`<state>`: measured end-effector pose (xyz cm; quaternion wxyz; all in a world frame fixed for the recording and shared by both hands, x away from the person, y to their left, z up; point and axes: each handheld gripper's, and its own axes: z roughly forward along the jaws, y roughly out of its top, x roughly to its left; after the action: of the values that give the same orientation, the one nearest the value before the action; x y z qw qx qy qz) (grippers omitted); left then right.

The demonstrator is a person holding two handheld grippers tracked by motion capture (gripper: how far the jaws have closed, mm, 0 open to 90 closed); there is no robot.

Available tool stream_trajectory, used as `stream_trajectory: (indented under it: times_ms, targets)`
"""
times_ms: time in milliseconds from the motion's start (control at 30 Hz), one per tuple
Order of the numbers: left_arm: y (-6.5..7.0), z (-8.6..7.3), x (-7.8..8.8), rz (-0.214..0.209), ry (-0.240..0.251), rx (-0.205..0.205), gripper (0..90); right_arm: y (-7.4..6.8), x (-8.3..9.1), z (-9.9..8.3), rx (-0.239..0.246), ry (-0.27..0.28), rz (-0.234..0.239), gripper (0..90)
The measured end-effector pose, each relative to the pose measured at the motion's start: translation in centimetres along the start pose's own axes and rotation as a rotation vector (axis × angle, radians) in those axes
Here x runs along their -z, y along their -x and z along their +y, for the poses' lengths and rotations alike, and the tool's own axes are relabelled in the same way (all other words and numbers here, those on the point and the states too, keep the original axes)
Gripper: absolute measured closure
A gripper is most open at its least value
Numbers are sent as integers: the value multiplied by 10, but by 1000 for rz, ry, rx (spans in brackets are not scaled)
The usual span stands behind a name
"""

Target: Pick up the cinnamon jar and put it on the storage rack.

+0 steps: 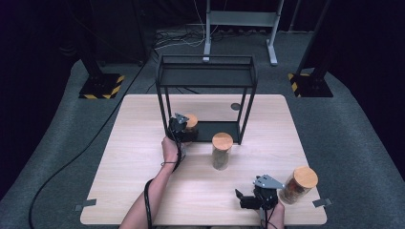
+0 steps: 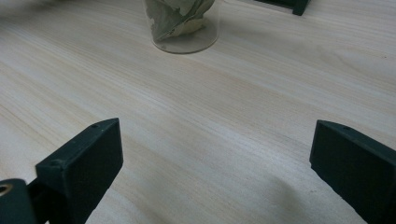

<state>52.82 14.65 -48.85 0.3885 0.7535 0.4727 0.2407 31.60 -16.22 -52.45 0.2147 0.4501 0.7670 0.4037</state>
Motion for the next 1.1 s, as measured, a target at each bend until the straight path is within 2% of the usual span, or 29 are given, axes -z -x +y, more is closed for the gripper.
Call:
stream_trajectory:
  times_ms: [500, 833, 1100]
  targets:
    - [-6, 8, -11, 17, -24, 18, 244, 0, 0, 0, 0, -3, 1, 18]
    - [-6, 11, -15, 24, -23, 35, 244, 0, 0, 0, 0, -2, 2, 18]
    - [-6, 13, -16, 33, -34, 29, 244, 0, 0, 0, 1, -1, 1, 18]
